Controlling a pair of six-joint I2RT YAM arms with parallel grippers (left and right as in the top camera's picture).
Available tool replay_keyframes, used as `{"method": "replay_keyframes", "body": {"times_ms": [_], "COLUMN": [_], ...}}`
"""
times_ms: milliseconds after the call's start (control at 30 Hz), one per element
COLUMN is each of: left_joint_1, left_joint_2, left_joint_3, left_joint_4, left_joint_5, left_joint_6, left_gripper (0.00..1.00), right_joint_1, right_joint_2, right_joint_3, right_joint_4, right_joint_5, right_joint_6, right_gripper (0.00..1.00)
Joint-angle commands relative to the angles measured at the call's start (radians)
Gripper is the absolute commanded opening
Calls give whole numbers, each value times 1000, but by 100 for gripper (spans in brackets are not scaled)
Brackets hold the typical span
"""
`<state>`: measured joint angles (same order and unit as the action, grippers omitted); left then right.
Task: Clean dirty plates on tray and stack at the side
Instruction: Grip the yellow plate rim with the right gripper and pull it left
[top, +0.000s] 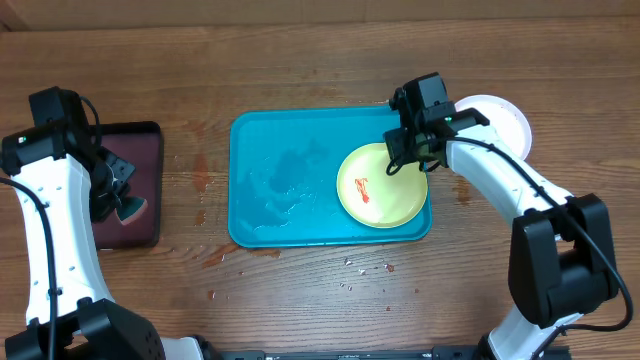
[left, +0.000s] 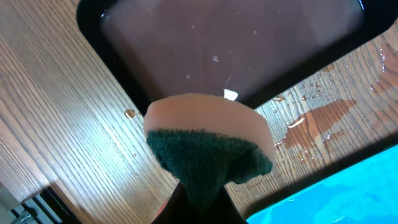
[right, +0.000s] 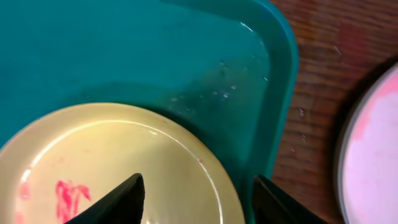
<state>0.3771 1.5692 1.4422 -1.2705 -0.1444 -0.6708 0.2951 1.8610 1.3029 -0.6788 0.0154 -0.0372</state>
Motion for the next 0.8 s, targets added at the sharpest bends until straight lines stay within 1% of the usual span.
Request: {"method": "replay_keyframes", "body": {"times_ms": [0,100,267,600,767], "left_joint_1": [2,2,2,2,2], "left_joint_2": [-4,-4,-4,-4,-4], "left_joint_3": [-7,-7,-7,-7,-7], "left_joint_4": [4,5,7,8,8], "left_joint_5": [8,13,16,16,16], "left_joint_6": [21,21,21,21,21], "left_gripper": [4,4,4,4,4], "right_joint_1": [-28,-29,-26,13,19], "right_joint_2": [17,33,66,66,66], "right_joint_3": [-23,-58,-65,-65,-66], "right_joint_4": [3,15,7,-55,-139], "right_joint_5": [50,19,-54,-63,-63], "right_joint_6": [3,2,3,12,127], "right_gripper": [56,56,56,57,57]}}
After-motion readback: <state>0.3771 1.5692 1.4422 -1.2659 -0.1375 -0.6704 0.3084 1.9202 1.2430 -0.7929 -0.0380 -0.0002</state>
